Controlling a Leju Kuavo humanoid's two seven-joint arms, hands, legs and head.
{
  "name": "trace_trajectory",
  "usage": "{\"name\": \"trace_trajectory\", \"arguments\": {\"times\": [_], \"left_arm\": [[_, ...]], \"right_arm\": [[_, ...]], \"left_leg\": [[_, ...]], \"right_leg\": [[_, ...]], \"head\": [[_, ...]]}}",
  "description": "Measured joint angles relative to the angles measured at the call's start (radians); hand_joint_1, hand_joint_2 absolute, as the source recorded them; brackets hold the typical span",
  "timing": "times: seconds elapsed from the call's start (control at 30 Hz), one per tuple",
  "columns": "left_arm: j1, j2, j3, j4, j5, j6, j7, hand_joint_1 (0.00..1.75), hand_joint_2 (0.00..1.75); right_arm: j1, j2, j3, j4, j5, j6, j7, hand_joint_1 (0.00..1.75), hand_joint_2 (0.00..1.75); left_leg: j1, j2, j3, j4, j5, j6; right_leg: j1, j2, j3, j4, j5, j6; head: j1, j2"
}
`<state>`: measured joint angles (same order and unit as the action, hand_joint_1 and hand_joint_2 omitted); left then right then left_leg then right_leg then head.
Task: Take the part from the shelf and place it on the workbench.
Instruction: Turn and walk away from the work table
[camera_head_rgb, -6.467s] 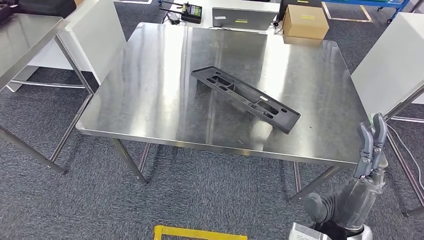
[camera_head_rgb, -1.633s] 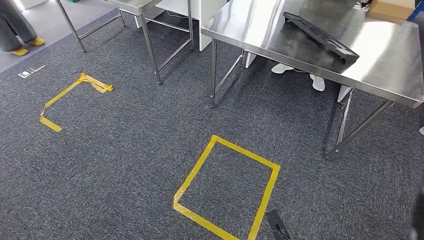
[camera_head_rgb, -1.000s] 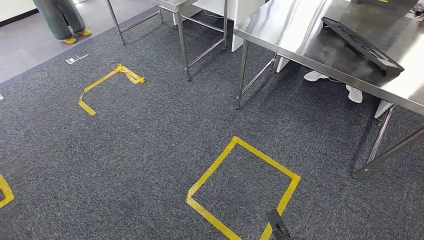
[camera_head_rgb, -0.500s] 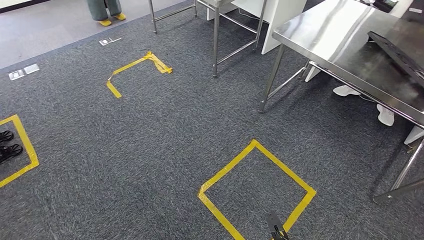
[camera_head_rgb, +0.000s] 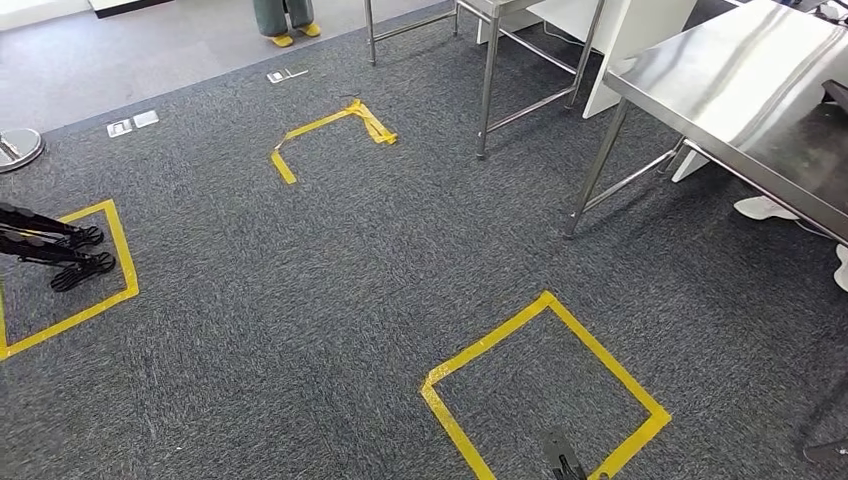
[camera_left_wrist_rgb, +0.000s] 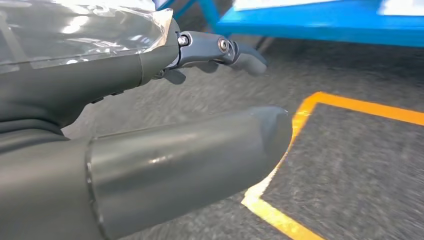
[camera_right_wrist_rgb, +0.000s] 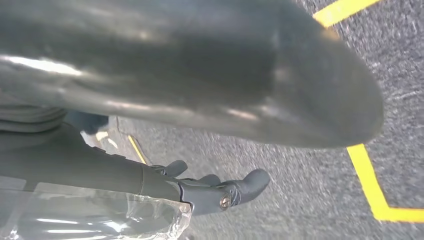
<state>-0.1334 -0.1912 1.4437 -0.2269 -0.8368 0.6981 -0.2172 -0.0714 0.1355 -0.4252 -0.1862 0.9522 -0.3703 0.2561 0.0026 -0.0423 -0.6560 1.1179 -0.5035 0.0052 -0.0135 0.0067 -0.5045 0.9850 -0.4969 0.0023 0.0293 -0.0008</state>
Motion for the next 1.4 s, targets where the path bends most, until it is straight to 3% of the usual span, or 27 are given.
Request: {"name": "trace_trajectory", "arguments": {"times": [0.07,0.1,0.13,0.17,0.27,0.3,0.37,0.4,0.47,0.53,0.57,0.6,0.63,0.7,0.77,0.83,0.9,0.97,1.03,1.1,1.13,1.17,1.23,1.3,1.33,1.4], "left_arm": [[-0.004,0.000,0.010,0.002,0.009,-0.004,0.005,0.00,0.00],[-0.004,-0.001,0.015,0.003,0.014,-0.005,0.009,0.00,0.00],[-0.004,-0.001,0.021,0.004,0.017,-0.007,0.013,0.00,0.00],[-0.004,-0.001,0.025,0.006,0.020,-0.007,0.015,0.00,0.00],[-0.009,-0.001,0.033,0.008,0.024,-0.008,0.020,0.00,0.00],[-0.010,-0.001,0.035,0.008,0.026,-0.008,0.020,0.00,0.00],[-0.012,-0.001,0.039,0.009,0.028,-0.008,0.022,0.00,0.00],[-0.011,-0.002,0.040,0.009,0.028,-0.008,0.022,0.00,0.00],[-0.013,-0.001,0.042,0.009,0.029,-0.008,0.023,0.00,0.00],[-0.017,0.000,0.042,0.010,0.029,-0.008,0.024,0.00,0.00],[-0.018,0.000,0.042,0.010,0.029,-0.008,0.024,0.00,0.00],[-0.018,0.000,0.042,0.010,0.029,-0.008,0.024,0.00,0.00],[-0.018,0.000,0.042,0.010,0.029,-0.008,0.024,0.00,0.00],[-0.017,0.000,0.042,0.010,0.029,-0.010,0.025,0.00,0.00],[-0.018,0.000,0.043,0.011,0.029,-0.014,0.028,0.00,0.00],[-0.019,0.000,0.042,0.011,0.029,-0.020,0.032,0.00,0.00],[-0.017,0.001,0.042,0.011,0.028,-0.025,0.036,0.00,0.00],[-0.013,0.002,0.042,0.011,0.027,-0.026,0.041,0.00,0.00],[-0.014,0.002,0.041,0.013,0.023,-0.026,0.046,0.00,0.00],[-0.015,0.002,0.040,0.014,0.019,-0.027,0.050,0.00,0.00],[-0.014,0.002,0.040,0.014,0.017,-0.027,0.052,0.00,0.00],[-0.013,0.002,0.040,0.015,0.014,-0.028,0.055,0.00,0.00],[-0.012,0.003,0.040,0.015,0.010,-0.030,0.060,0.00,0.00],[-0.015,0.003,0.039,0.015,0.008,-0.031,0.062,0.00,0.00],[-0.016,0.004,0.039,0.015,0.008,-0.032,0.063,0.00,0.00],[-0.016,0.004,0.039,0.016,0.007,-0.032,0.065,0.00,0.00]], "right_arm": [[0.004,-0.001,-0.001,0.000,0.006,0.000,0.000,0.00,0.00],[0.004,-0.001,-0.001,0.000,0.010,0.000,0.000,0.00,0.00],[0.003,-0.001,-0.001,0.000,0.014,0.000,0.001,0.00,0.00],[0.002,-0.001,-0.001,0.000,0.016,0.000,0.002,0.00,0.00],[-0.002,0.000,-0.001,0.000,0.017,0.000,0.003,0.00,0.00],[-0.003,0.000,-0.001,0.000,0.017,0.000,0.003,0.00,0.00],[-0.008,0.000,-0.001,0.000,0.018,0.000,0.003,0.00,0.00],[-0.010,0.000,-0.001,0.000,0.018,0.000,0.003,0.00,0.00],[-0.012,0.000,-0.001,0.000,0.018,0.000,0.004,0.00,0.00],[-0.009,0.000,-0.001,0.000,0.018,0.000,0.004,0.00,0.00],[-0.007,0.000,-0.001,0.000,0.018,0.000,0.004,0.00,0.00],[-0.006,0.000,-0.001,0.001,0.018,0.000,0.004,0.00,0.00],[-0.004,0.000,-0.001,0.001,0.018,0.000,0.004,0.00,0.00],[-0.005,-0.001,-0.001,0.001,0.018,0.000,0.004,0.00,0.00],[-0.006,-0.001,-0.001,0.001,0.016,0.000,0.004,0.00,0.00],[-0.004,-0.001,-0.003,0.001,0.012,-0.001,0.004,0.00,0.00],[-0.002,-0.001,-0.005,0.001,0.010,-0.001,0.002,0.00,0.00],[-0.003,-0.001,-0.008,0.001,0.009,-0.002,-0.002,0.00,0.00],[0.001,-0.002,-0.012,0.001,0.007,-0.004,-0.005,0.00,0.00],[0.005,-0.002,-0.019,0.002,0.002,-0.005,-0.006,0.00,0.00],[0.006,-0.002,-0.022,0.002,0.000,-0.006,-0.006,0.00,0.00],[0.006,-0.002,-0.026,0.002,-0.001,-0.006,-0.006,0.00,0.00],[0.006,-0.002,-0.030,0.002,-0.002,-0.006,-0.005,0.00,0.00],[0.005,-0.002,-0.032,0.002,-0.003,-0.006,-0.005,0.00,0.00],[0.005,-0.003,-0.033,0.002,-0.003,-0.006,-0.005,0.00,0.00],[0.003,-0.003,-0.037,0.001,-0.003,-0.007,-0.005,0.00,0.00]], "left_leg": [[0.004,0.025,-0.057,0.129,-0.063,-0.008],[0.006,0.028,-0.072,0.167,-0.074,-0.011],[0.009,0.031,-0.067,0.167,-0.065,-0.013],[0.010,0.037,-0.044,0.129,-0.043,-0.014],[0.009,0.087,0.065,-0.058,0.025,-0.010],[0.007,0.096,0.081,-0.090,0.031,-0.005],[0.001,0.084,0.082,-0.101,0.032,0.008],[0.001,0.076,0.081,-0.103,0.035,0.015],[0.004,0.060,0.080,-0.110,0.043,0.030],[0.006,0.041,0.077,-0.111,0.048,0.038],[0.005,0.030,0.075,-0.111,0.049,0.040],[0.005,0.018,0.073,-0.111,0.050,0.040],[0.005,0.007,0.073,-0.110,0.050,0.040],[0.006,-0.017,0.075,-0.109,0.052,0.038],[0.003,-0.039,0.073,-0.106,0.053,0.032],[0.000,-0.058,0.067,-0.104,0.056,0.021],[0.003,-0.073,0.061,-0.105,0.060,0.009],[0.005,-0.046,0.043,-0.075,0.039,0.000],[0.006,0.005,-0.006,0.030,-0.023,-0.005],[0.009,0.025,-0.064,0.152,-0.074,-0.010],[0.010,0.029,-0.073,0.173,-0.074,-0.011],[0.011,0.033,-0.064,0.157,-0.057,-0.013],[0.015,0.060,0.004,0.036,0.000,-0.014],[0.012,0.088,0.061,-0.067,0.031,-0.009],[0.009,0.092,0.071,-0.087,0.033,-0.005],[0.003,0.075,0.069,-0.093,0.037,0.010]], "right_leg": [[0.005,-0.025,-0.003,0.000,0.000,-0.005],[0.006,-0.038,-0.004,0.000,0.000,-0.005],[0.007,-0.050,-0.004,0.001,-0.001,-0.005],[0.007,-0.061,-0.004,0.001,-0.001,-0.004],[0.014,-0.087,-0.002,0.004,-0.006,0.003],[0.018,-0.095,-0.001,0.005,-0.009,0.008],[0.020,-0.110,0.001,0.005,-0.011,0.016],[0.018,-0.108,0.001,0.009,-0.015,0.021],[0.014,-0.074,-0.022,0.057,-0.043,0.025],[0.011,-0.029,-0.081,0.180,-0.100,0.021],[0.010,-0.020,-0.114,0.251,-0.125,0.020],[0.009,-0.015,-0.138,0.301,-0.140,0.022],[0.007,-0.013,-0.147,0.317,-0.138,0.027],[0.001,-0.003,-0.107,0.230,-0.091,0.046],[-0.007,0.038,-0.043,0.087,-0.036,0.059],[-0.008,0.061,-0.016,0.023,-0.016,0.055],[-0.008,0.044,-0.012,0.017,-0.010,0.042],[-0.012,0.024,-0.010,0.013,-0.004,0.026],[-0.010,0.000,-0.010,0.011,-0.002,0.012],[-0.004,-0.028,-0.012,0.011,-0.004,0.005],[-0.002,-0.040,-0.012,0.011,-0.004,0.005],[-0.002,-0.052,-0.012,0.011,-0.005,0.004],[-0.001,-0.070,-0.010,0.012,-0.007,0.007],[0.007,-0.085,-0.010,0.015,-0.013,0.016],[0.010,-0.091,-0.009,0.015,-0.014,0.020],[0.012,-0.105,-0.005,0.014,-0.015,0.030]], "head": [[-0.002,0.000],[-0.002,0.000],[-0.002,0.000],[-0.002,0.000],[-0.001,0.000],[0.000,0.000],[0.003,0.000],[0.003,0.000],[0.003,0.000],[0.004,0.000],[0.004,0.000],[0.004,0.000],[0.005,0.000],[0.005,0.000],[0.005,0.000],[0.003,0.000],[0.002,0.000],[0.000,0.000],[-0.003,0.000],[-0.005,0.000],[-0.005,0.000],[-0.005,0.000],[-0.005,0.000],[-0.004,0.000],[-0.002,0.000],[0.000,0.000]]}}
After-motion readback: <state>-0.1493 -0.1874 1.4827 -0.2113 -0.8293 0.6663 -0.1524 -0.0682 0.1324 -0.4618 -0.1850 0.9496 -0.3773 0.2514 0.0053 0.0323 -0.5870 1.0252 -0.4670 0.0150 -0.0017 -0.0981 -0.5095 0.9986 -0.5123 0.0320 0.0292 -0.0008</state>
